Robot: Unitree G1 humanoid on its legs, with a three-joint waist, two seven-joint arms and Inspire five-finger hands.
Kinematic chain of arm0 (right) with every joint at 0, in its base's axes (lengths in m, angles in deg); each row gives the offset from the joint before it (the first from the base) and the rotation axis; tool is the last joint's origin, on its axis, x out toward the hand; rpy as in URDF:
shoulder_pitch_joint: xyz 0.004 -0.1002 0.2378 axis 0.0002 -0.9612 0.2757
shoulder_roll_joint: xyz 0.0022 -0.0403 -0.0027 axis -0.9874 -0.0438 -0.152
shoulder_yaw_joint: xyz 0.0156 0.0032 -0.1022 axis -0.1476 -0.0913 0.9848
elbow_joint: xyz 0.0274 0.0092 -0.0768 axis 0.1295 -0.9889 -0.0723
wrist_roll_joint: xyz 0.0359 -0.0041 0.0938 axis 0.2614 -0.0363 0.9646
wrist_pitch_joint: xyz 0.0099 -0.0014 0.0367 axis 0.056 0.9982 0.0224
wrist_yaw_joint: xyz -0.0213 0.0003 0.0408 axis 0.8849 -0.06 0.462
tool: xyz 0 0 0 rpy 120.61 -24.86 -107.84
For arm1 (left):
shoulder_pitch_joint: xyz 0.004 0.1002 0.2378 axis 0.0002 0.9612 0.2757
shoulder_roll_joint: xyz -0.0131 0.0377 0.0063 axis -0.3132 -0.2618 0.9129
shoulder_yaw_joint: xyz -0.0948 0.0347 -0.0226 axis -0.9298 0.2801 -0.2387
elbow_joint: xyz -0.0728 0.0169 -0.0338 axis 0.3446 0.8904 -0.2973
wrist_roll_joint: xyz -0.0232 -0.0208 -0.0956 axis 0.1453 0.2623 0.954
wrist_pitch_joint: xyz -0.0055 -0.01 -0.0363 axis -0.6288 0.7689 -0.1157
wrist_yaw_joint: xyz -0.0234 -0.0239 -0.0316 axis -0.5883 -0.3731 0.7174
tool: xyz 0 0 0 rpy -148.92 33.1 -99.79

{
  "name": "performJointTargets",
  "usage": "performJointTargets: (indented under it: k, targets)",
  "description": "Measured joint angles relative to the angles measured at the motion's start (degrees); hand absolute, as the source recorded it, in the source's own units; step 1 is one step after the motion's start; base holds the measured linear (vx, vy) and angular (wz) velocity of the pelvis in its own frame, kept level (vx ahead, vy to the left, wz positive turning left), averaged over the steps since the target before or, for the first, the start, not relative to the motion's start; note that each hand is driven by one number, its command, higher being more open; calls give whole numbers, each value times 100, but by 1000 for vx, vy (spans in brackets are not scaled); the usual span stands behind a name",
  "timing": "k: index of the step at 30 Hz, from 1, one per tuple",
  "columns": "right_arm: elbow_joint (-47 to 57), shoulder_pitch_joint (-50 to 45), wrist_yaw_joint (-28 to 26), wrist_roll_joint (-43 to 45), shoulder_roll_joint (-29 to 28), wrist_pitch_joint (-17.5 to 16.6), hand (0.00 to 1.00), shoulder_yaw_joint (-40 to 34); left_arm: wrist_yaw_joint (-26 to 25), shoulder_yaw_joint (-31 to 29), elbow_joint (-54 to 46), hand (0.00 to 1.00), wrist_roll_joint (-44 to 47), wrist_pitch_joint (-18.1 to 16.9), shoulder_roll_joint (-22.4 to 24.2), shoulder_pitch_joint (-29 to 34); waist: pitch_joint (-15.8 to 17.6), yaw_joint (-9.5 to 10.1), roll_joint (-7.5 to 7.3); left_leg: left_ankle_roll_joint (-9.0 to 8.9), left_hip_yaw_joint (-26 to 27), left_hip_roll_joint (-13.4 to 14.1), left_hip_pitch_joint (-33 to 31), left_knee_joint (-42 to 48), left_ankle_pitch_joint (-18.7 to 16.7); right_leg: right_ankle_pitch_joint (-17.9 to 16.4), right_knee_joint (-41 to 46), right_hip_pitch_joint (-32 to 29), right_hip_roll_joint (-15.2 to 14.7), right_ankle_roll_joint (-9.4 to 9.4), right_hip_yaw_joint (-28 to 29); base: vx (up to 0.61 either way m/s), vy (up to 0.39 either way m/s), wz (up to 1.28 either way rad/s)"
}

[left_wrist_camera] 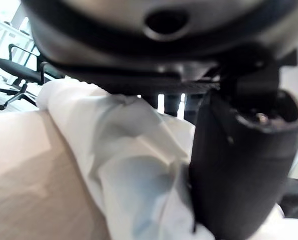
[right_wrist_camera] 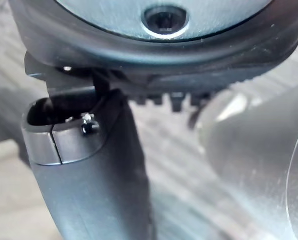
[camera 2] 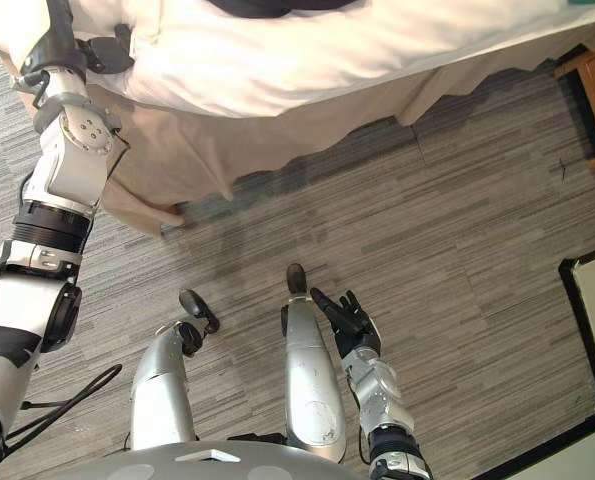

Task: Tidy up the quilt and then pick up the clothes from the bed and put them into the laundry hamper

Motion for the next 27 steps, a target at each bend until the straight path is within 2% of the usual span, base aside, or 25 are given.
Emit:
performJointTargets:
  k: [6,9,11,13,14,15,18,19,21,23,24,26,27]
  targets:
    - [2,121,-22,-74,42,2,100,-18,156,61,141,0,113,2,-291,-44,13,-67,25,28,261,-209,258,-231,9,19,-33,24,-140,30,195,57,10,-8]
    - [-2,150,21,-291,57,3,100,-30,278,175,142,0,355,-206,-454,155,10,-87,55,28,315,-264,535,-397,18,39,-195,285,-216,61,231,93,7,-3]
    - [-3,112,41,-332,51,3,100,-108,310,247,140,0,570,-410,-463,337,1,-84,70,17,322,-350,787,-560,37,38,-341,569,-253,62,178,95,15,11]
    - [-8,71,149,-573,52,-6,100,-218,265,326,75,0,1113,-878,-472,657,-22,-71,92,17,286,-489,1124,-817,71,40,-577,980,-355,65,75,114,12,20]
    - [-9,61,164,-647,50,-7,100,-251,249,338,34,0,1276,-992,-477,752,-23,-56,92,16,283,-526,1206,-883,81,43,-636,1073,-379,69,60,162,33,24]
    - [-18,29,255,-736,46,-4,100,-253,200,341,-227,0,1581,-1315,-515,1136,-32,-32,93,17,257,-626,1422,-1067,116,61,-838,1361,-451,96,-30,120,21,18]
    - [-26,-76,344,-737,-20,19,100,-250,114,335,-638,0,1969,-1733,-508,1683,-69,98,69,1,225,-661,1650,-1218,126,84,-1081,1698,-471,121,-135,122,6,15]
    - [-65,-164,439,-737,-88,126,100,-250,92,284,-928,100,2365,-2124,-492,2242,-251,156,68,-34,149,-667,1719,-1320,148,95,-1269,1897,-476,136,-276,192,-42,31]
    - [-67,-311,539,-728,-176,244,100,-245,114,190,-1181,100,2740,-2436,-333,2874,-397,253,49,-66,62,-658,1904,-1432,167,109,-1510,2247,-468,126,-459,196,-56,33]
    - [-80,-613,743,-581,-291,473,100,-112,395,-37,-1364,100,3459,-2823,209,4089,-823,482,-23,-144,-16,-601,2228,-1653,215,166,-1757,2703,-415,96,-720,205,-53,32]
    - [-92,-682,782,-462,-310,524,100,-71,488,-95,-1363,100,3609,-2852,368,4391,-926,535,-43,-162,-40,-595,2331,-1720,226,166,-1798,2836,-397,96,-781,227,-57,36]
    - [-340,-774,896,-98,-420,690,100,-14,700,-239,-1272,100,3894,-2837,919,5291,-1297,728,-196,-225,-166,-568,2708,-1971,263,166,-1821,3225,-310,93,-950,231,-53,34]
    - [-434,-775,905,-1,-441,727,100,-12,714,-250,-1202,100,3878,-2829,1042,5459,-1386,745,-229,-248,-195,-562,2797,-2024,277,166,-1803,3312,-292,93,-1017,232,-43,30]
